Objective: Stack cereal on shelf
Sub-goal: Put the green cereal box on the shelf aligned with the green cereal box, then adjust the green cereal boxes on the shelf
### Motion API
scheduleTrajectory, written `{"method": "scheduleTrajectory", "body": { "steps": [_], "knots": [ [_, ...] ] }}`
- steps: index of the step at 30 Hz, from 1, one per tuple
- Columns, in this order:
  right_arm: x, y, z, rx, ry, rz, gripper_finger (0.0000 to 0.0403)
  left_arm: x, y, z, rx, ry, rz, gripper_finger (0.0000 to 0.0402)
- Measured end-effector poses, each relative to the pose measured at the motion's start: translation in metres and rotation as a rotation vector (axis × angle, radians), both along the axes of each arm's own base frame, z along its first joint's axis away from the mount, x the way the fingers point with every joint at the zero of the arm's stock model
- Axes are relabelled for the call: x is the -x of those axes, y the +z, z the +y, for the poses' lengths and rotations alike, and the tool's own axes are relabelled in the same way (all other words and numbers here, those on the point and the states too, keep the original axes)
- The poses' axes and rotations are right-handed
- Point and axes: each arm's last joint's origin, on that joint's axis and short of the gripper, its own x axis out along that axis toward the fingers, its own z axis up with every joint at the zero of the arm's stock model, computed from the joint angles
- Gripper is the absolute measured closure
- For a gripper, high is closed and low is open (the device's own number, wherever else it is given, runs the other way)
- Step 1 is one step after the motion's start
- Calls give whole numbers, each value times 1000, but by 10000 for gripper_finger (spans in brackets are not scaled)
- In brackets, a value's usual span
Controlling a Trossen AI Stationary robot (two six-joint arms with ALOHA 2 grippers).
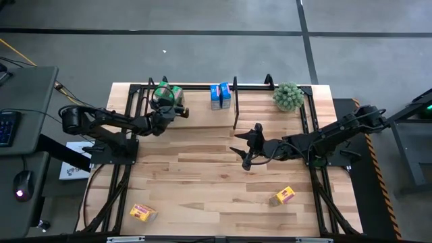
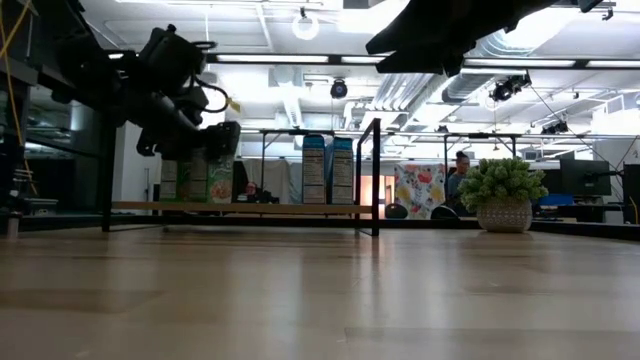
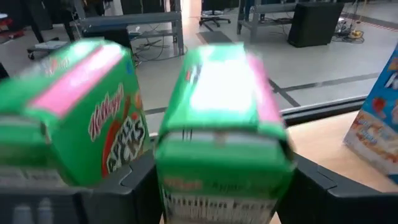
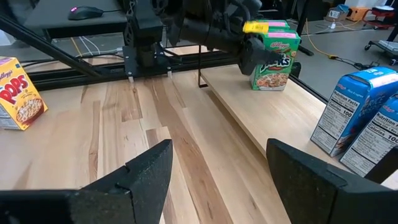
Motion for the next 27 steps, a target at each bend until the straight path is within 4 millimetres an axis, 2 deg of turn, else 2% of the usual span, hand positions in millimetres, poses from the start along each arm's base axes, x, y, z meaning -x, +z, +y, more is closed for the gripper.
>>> {"method": "scheduleTrajectory", "body": {
  "steps": [11,19,23,27],
  "knots": [
    [0,0,0,0,0,1,151,5,36,-16,-77,-79,-89,173],
    [0,-1,0,4,-1,12,151,10,70,-45,-163,-314,-185,180],
    [1,-1,0,5,0,16,151,18,89,-66,-244,-387,-198,214],
    [1,-2,0,5,0,17,151,32,101,-84,-295,-287,-140,284]
  ]
}}
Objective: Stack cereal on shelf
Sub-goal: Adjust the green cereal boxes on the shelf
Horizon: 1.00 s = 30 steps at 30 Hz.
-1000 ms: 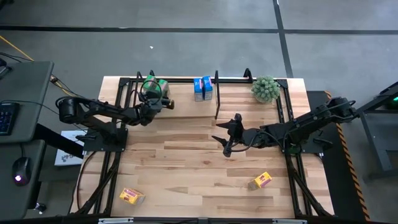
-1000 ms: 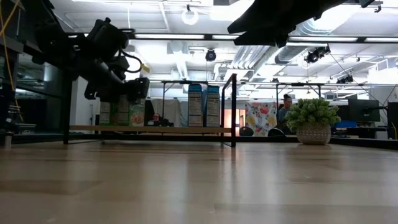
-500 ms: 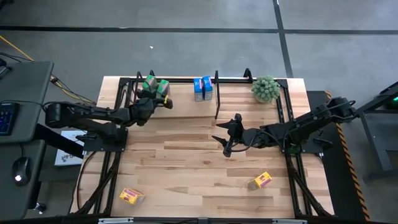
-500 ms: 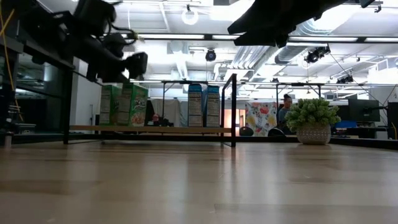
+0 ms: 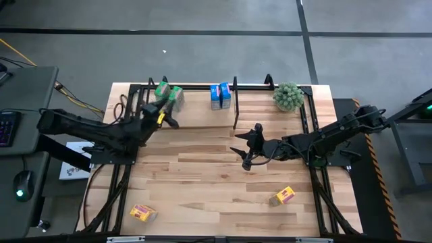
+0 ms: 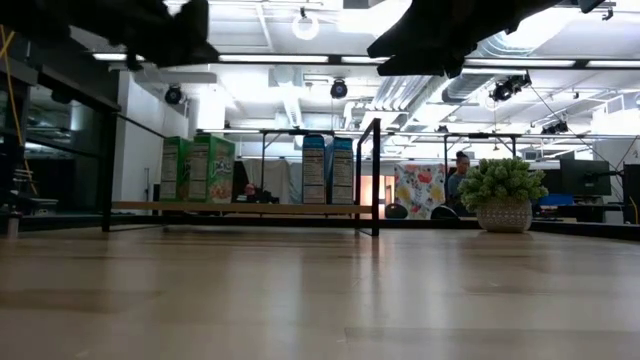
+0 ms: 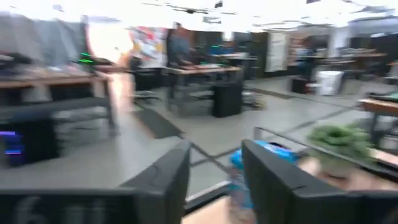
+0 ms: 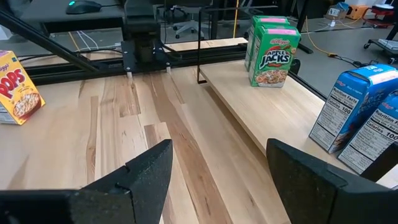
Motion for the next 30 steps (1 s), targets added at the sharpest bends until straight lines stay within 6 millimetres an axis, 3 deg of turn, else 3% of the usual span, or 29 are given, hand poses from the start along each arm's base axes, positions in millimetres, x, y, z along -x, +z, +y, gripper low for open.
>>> {"method": "scheduleTrajectory", "body": {
  "steps": [5,10,14,18,23,27,30],
  "knots": [
    [0,0,0,-4,-2,-1,151,13,3,-12,4,225,90,388],
    [0,0,0,-20,-7,-6,151,17,-4,-11,18,388,159,393],
    [0,0,0,-20,-7,-6,151,16,-7,-8,26,398,140,399],
    [0,0,0,-24,-8,-8,151,15,-8,5,20,481,175,401],
    [-1,1,-2,-22,-14,-17,151,10,30,26,-15,534,252,401],
    [-2,1,-5,-25,-27,-18,151,4,65,31,-34,576,354,401],
    [-2,1,-7,-34,-13,-16,151,-2,79,35,-43,576,416,401]
  ]
}}
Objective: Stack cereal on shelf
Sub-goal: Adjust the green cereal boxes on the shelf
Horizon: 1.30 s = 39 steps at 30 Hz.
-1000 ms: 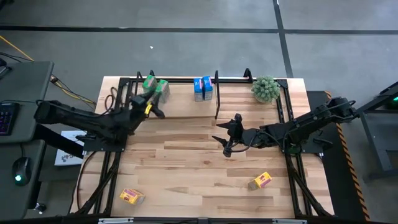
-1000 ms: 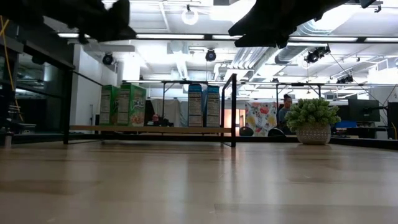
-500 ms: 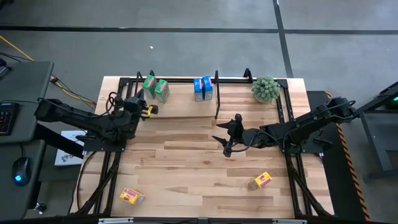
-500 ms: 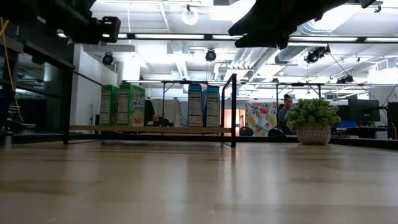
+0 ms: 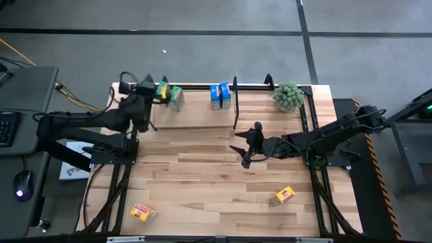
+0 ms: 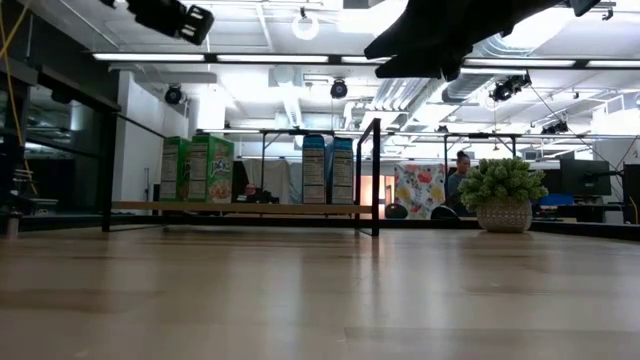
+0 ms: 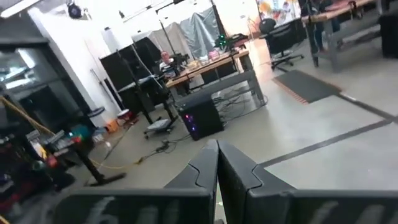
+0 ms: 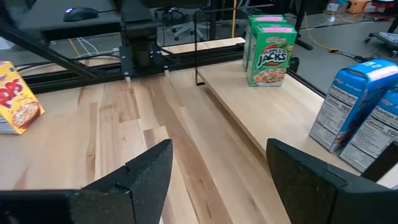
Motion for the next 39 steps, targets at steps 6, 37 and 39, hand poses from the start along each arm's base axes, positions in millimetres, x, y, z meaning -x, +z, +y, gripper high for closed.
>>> {"method": "scheduleTrajectory", "body": {
  "steps": [6,37,39],
  "knots": [
    [0,-1,1,-29,34,10,151,-13,-15,22,205,-238,-37,401],
    [0,-3,-2,-35,38,31,151,-28,-50,169,1071,70,713,401],
    [0,-3,-2,-37,37,31,151,-29,-52,170,1079,48,759,401]
  ]
}}
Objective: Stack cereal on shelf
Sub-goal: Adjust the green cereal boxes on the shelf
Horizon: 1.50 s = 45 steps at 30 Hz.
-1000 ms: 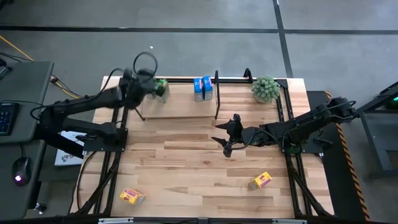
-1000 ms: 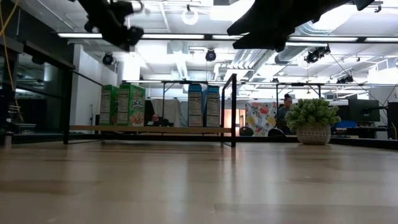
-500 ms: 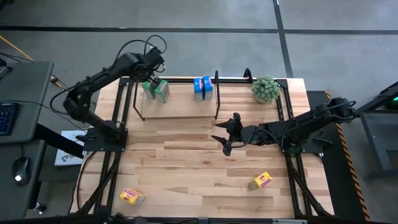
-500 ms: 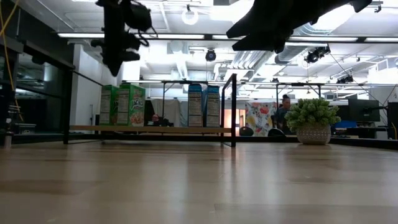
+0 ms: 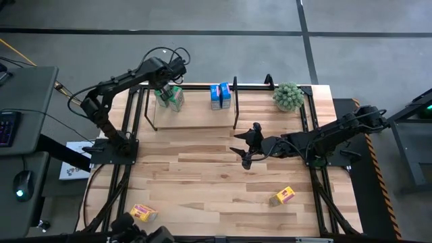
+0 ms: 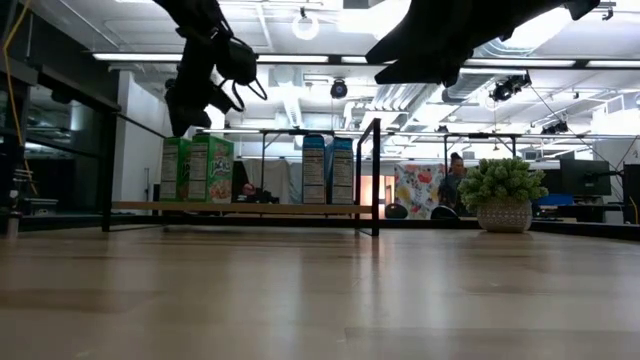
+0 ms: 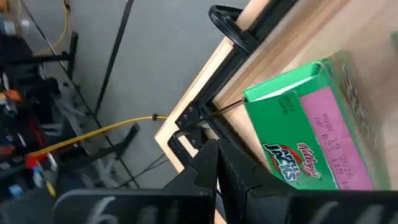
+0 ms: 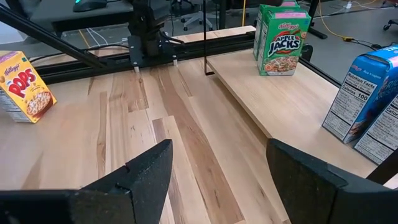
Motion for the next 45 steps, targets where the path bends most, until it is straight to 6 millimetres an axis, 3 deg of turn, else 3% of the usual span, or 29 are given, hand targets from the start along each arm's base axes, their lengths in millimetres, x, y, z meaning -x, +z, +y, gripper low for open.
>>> {"method": "scheduleTrajectory", "body": {
  "steps": [14,27,32,45],
  "knots": [
    [0,0,0,0,0,1,151,1,-1,-3,222,-335,184,401],
    [0,-1,0,3,0,13,151,10,-1,1,286,-345,208,401],
    [1,-1,0,4,-1,15,151,9,-3,-1,370,-417,155,401],
    [1,-2,0,5,-1,19,151,7,-3,-4,391,-443,170,401]
  ]
}}
